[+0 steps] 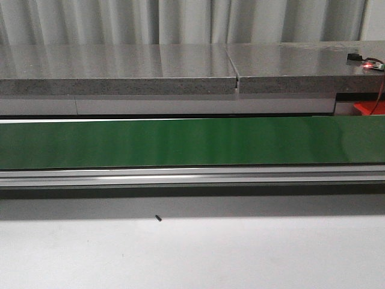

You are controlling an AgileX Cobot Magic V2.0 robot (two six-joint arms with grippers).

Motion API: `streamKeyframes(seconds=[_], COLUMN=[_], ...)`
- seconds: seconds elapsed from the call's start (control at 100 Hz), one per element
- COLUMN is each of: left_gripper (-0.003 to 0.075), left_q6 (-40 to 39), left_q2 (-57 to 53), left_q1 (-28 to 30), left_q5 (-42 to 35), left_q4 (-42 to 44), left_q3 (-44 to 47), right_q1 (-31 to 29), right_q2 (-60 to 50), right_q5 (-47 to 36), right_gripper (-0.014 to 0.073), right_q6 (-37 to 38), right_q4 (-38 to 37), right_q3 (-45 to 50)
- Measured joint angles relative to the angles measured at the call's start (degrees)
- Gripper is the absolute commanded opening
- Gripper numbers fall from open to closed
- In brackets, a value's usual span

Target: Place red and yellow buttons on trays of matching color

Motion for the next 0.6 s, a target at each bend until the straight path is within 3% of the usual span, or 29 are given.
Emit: streamKeyframes(seconds=[0.38,0.6], left_gripper=[0.0532,0.0532], left_q6=[0.0,0.0], left_q2=[-8.2,-9.9], left_q1=[0.4,6.1], left_q5=[-1.8,-0.9], left_q4=[0.3,0.5], left_q3=[0.1,0.1], right_q1=[0.0,0.0], right_q2=[0.0,0.0], right_q5=[0.0,0.0], right_gripper=[-0.0067,-0.0067], right_q6=[0.0,0.0], right_q4=[0.0,0.0], right_q3=[0.0,0.0])
